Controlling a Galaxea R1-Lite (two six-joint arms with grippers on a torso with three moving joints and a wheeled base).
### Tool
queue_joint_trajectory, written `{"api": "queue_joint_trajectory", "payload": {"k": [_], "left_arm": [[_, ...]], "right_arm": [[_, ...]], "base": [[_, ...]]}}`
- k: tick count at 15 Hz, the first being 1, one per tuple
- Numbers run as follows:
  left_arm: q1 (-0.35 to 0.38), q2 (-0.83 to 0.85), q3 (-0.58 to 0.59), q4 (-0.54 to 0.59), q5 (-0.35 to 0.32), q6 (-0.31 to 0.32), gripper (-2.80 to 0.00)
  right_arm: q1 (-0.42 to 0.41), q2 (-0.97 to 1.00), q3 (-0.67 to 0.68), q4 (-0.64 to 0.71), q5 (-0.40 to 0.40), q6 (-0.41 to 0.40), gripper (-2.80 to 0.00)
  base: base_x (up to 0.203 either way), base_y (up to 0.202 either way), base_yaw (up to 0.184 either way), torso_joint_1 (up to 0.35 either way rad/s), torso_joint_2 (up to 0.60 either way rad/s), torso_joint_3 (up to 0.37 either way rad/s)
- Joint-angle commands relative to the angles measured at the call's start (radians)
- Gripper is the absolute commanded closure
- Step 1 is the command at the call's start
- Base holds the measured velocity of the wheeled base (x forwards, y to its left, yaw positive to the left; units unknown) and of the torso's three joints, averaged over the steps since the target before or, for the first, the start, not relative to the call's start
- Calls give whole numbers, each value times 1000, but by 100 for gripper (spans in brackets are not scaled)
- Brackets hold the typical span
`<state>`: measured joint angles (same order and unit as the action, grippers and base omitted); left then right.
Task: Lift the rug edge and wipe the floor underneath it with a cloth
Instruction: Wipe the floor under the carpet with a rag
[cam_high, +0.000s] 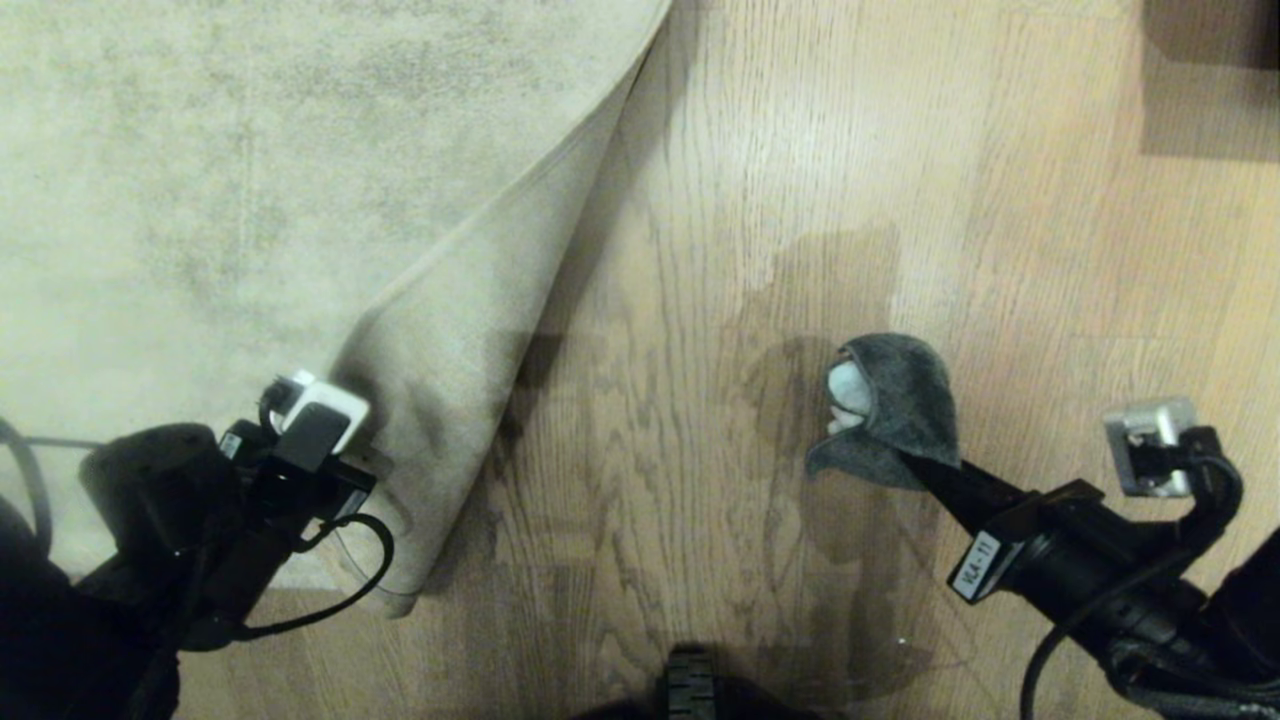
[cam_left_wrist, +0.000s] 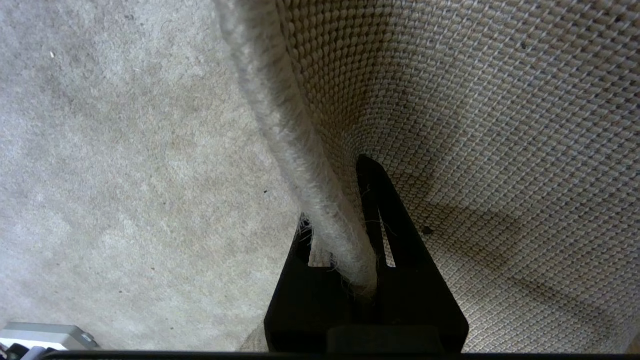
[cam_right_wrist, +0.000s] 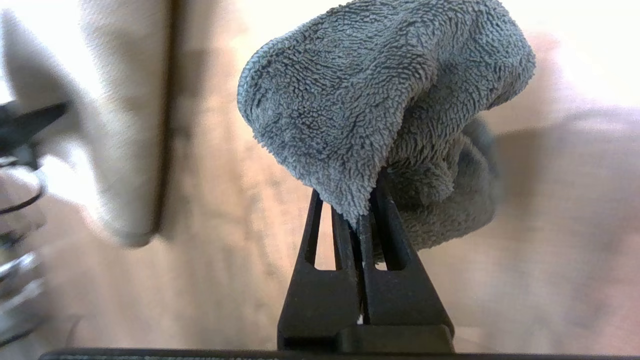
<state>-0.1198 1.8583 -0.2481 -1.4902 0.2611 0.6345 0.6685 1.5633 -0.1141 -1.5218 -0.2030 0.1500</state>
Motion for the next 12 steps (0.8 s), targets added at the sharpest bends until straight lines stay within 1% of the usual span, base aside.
{"api": "queue_joint_trajectory", "payload": {"k": [1, 2, 4, 6, 7, 10, 12], "left_arm": [[0, 4, 4, -8, 1, 4, 0], [0, 4, 4, -8, 1, 4, 0], [0, 8, 0, -8, 1, 4, 0], [0, 13, 0, -8, 0, 4, 0], [0, 16, -2, -8, 0, 4, 0], [0, 26, -10, -8, 0, 4, 0], [3, 38, -19, -10, 1, 2, 0]], "right_arm": [[-75, -70, 31, -48, 0, 0, 0], [-108, -92, 45, -48, 0, 0, 0], [-211, -125, 61, -48, 9, 0, 0], [-313, -176, 98, -48, 49, -1, 0], [-336, -211, 109, -46, 68, 1, 0], [-438, -240, 114, -43, 77, -2, 0], [-548, -249, 114, -46, 84, -10, 0]], "base": [[0, 0, 0, 0, 0, 0], [0, 0, 0, 0, 0, 0], [0, 0, 0, 0, 0, 0], [0, 0, 0, 0, 0, 0], [0, 0, 0, 0, 0, 0], [0, 0, 0, 0, 0, 0], [0, 0, 0, 0, 0, 0]]}}
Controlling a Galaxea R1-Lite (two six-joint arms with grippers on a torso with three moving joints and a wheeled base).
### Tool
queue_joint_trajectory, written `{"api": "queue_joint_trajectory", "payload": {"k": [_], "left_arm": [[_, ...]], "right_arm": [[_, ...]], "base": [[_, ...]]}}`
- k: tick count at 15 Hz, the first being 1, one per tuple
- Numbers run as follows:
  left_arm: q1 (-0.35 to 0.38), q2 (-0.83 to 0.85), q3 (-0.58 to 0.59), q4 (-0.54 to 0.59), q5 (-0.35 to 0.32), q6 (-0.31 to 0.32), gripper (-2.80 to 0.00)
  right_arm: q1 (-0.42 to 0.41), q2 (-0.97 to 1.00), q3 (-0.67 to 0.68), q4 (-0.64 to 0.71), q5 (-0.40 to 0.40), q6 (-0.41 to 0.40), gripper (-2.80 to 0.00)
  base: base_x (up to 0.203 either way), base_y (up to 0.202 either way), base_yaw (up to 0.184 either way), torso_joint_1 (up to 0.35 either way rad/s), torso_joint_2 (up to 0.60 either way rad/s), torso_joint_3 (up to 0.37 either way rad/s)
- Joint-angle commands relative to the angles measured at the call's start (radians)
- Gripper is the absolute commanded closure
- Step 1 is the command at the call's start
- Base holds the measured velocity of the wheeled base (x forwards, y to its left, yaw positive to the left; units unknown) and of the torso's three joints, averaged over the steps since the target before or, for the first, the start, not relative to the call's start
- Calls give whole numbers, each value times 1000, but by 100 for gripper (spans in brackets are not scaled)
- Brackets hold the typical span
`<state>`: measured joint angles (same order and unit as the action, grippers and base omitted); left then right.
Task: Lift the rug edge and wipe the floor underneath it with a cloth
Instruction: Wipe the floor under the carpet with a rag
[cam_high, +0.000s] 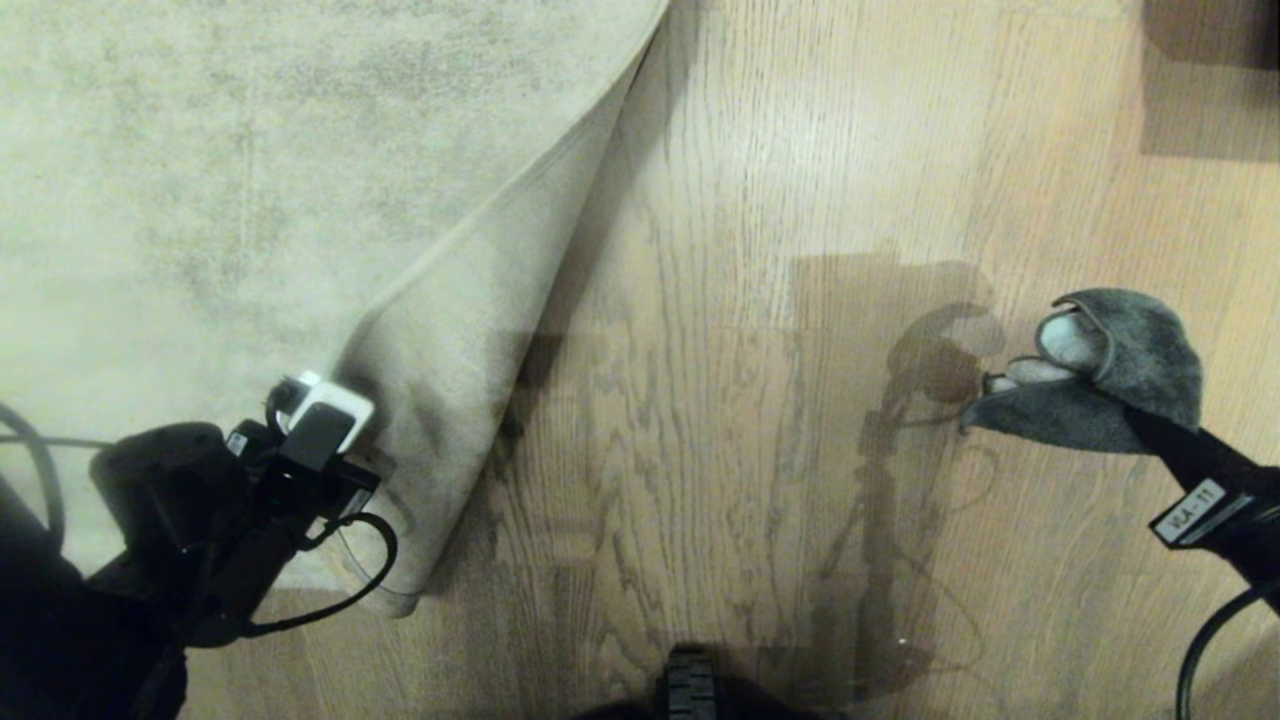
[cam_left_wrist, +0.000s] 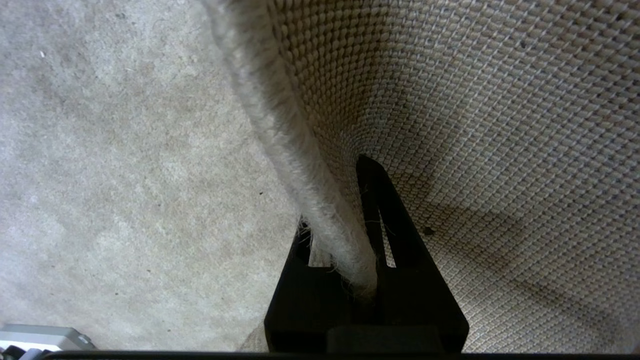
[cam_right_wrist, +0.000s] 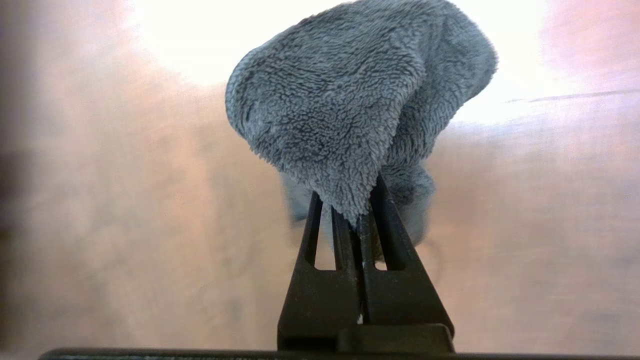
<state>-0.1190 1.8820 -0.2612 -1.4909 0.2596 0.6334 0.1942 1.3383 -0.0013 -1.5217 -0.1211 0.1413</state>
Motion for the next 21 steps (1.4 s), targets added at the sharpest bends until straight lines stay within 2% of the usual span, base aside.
{"api": "queue_joint_trajectory", "payload": {"k": [1, 6, 9, 13, 17, 21], "left_arm": [[1, 19, -9, -9, 1, 5, 0], [2, 23, -16, -9, 3, 5, 0], [2, 22, -15, -9, 3, 5, 0], [6, 25, -16, -9, 3, 5, 0], [6, 28, -15, -9, 3, 5, 0], [6, 32, -15, -9, 3, 5, 0]], "right_arm": [[-113, -46, 1, -45, 13, 0, 0], [-125, -129, 1, 5, 24, 13, 0], [-126, -274, 1, 168, 22, 10, 0], [-125, -616, 1, 525, 18, -20, 0], [-124, -1007, -7, 979, 19, -39, 0], [-122, -1058, 1, 1262, 23, -49, 0]], "base": [[0, 0, 0, 0, 0, 0], [0, 0, 0, 0, 0, 0], [0, 0, 0, 0, 0, 0], [0, 0, 0, 0, 0, 0], [0, 0, 0, 0, 0, 0], [0, 0, 0, 0, 0, 0]]}}
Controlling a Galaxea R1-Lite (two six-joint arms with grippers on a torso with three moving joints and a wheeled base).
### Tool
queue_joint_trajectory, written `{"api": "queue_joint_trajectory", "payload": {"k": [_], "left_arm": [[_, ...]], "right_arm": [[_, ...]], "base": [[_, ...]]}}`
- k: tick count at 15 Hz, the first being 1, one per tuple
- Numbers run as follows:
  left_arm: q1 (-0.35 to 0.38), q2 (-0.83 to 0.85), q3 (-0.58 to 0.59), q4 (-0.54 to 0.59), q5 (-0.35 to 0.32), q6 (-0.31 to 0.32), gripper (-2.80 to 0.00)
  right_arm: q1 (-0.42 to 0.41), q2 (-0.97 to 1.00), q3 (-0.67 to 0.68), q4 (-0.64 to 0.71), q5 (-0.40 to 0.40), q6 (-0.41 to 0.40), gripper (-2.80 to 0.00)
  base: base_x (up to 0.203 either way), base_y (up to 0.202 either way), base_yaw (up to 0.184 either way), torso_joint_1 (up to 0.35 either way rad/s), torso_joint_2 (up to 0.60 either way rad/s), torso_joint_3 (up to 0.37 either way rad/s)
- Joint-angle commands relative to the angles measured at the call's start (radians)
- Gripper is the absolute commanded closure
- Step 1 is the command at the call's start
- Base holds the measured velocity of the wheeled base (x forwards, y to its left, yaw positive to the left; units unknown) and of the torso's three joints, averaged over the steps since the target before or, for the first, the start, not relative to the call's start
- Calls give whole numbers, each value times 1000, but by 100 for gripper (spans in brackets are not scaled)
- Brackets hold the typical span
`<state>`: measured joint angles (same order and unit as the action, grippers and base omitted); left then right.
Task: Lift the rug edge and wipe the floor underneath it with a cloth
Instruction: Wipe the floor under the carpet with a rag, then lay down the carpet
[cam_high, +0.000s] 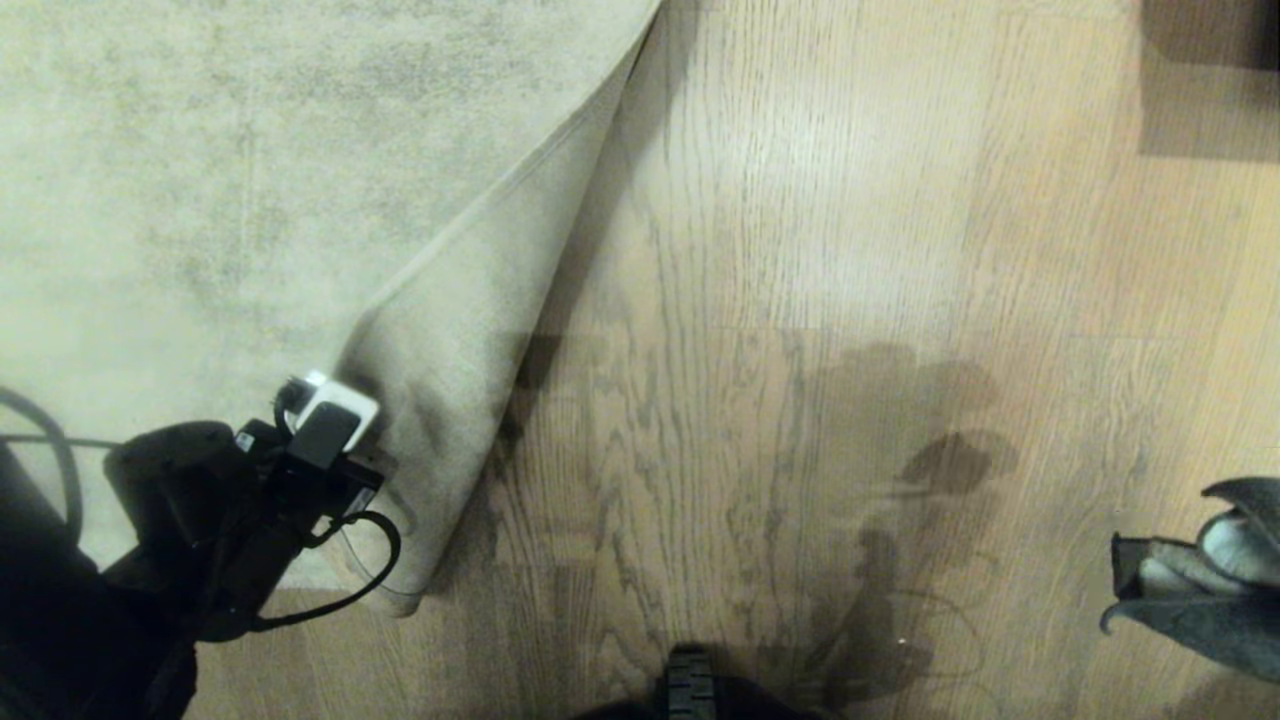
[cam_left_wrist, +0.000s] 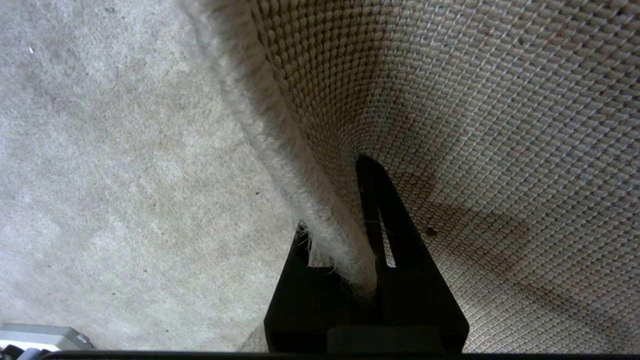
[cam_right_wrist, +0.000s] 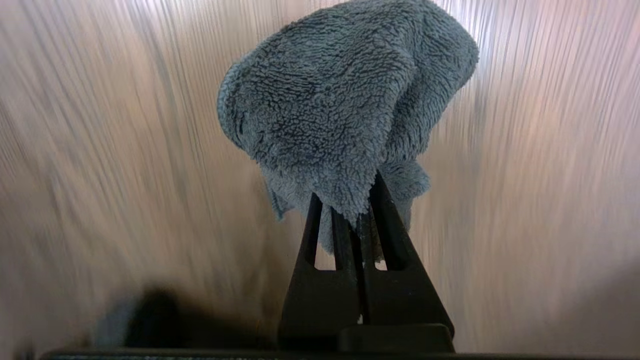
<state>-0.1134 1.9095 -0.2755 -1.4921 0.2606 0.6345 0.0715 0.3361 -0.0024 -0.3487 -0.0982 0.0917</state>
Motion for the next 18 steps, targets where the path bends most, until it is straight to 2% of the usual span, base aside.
{"api": "queue_joint_trajectory", "payload": {"k": [1, 5, 18], "left_arm": [[0, 5, -1, -7, 2, 4, 0], [0, 3, -4, -7, 2, 4, 0], [-3, -1, -2, -8, -1, 5, 0]], "right_arm": [[1, -55, 2, 144, 0, -2, 0], [1, -55, 2, 334, 35, -27, 0], [1, -55, 2, 333, 40, -4, 0]], "base": [[0, 0, 0, 0, 0, 0], [0, 0, 0, 0, 0, 0], [0, 0, 0, 0, 0, 0]]}}
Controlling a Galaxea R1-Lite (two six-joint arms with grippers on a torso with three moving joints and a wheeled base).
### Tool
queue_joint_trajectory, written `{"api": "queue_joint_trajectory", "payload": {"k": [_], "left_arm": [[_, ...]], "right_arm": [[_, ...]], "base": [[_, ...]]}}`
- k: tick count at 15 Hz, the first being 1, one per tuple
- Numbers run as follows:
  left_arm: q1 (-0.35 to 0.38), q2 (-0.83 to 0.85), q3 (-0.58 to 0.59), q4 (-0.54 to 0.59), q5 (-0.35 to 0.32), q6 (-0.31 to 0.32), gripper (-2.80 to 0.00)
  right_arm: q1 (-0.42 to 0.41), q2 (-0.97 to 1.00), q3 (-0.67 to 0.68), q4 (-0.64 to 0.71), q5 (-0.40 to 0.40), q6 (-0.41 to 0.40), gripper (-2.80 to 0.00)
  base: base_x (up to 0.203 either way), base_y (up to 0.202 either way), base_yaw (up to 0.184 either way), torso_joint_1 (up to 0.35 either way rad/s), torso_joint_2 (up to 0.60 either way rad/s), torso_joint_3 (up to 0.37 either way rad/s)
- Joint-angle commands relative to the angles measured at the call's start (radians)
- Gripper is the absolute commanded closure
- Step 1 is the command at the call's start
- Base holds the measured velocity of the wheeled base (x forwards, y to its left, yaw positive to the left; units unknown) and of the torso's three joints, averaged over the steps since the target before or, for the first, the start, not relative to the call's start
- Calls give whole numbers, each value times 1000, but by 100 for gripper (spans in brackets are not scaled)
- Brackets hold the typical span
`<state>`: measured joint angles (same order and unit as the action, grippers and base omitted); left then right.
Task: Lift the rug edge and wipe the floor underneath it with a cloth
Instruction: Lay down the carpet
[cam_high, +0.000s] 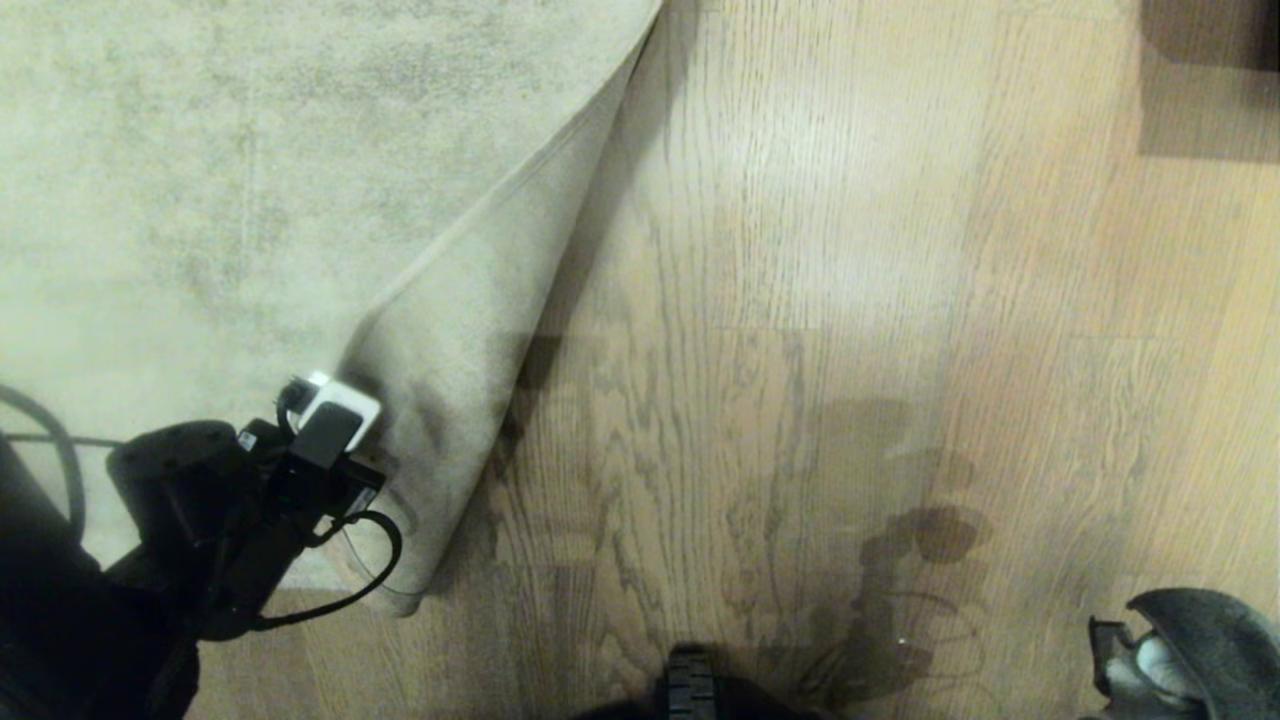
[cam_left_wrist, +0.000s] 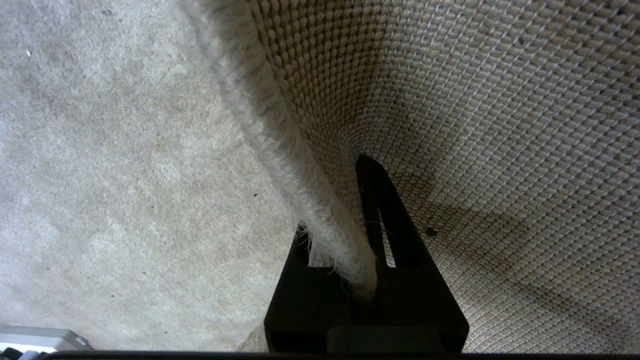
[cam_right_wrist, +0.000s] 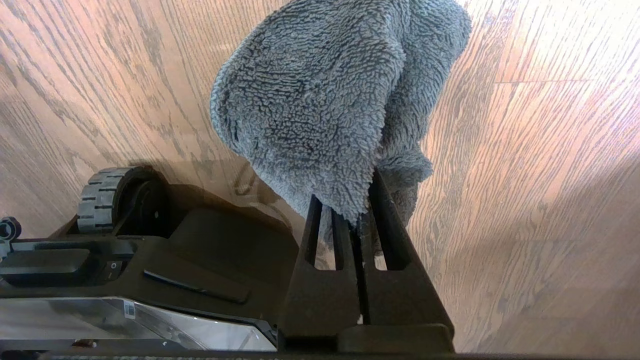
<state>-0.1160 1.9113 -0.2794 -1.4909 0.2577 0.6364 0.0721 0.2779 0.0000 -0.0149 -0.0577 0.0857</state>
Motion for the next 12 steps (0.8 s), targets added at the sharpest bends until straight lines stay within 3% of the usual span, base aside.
{"api": "queue_joint_trajectory", "payload": {"k": [1, 6, 12], "left_arm": [[-1, -5, 2, -9, 2, 3, 0], [-1, -21, 5, -9, 0, 6, 0], [-2, -48, 9, -9, 0, 3, 0]], "right_arm": [[1, 3, 0, 0, -1, 0, 0], [-64, -4, 0, 0, -1, 2, 0], [-68, -275, 0, -2, -1, 4, 0]], "base": [[0, 0, 0, 0, 0, 0], [0, 0, 0, 0, 0, 0], [0, 0, 0, 0, 0, 0]]}}
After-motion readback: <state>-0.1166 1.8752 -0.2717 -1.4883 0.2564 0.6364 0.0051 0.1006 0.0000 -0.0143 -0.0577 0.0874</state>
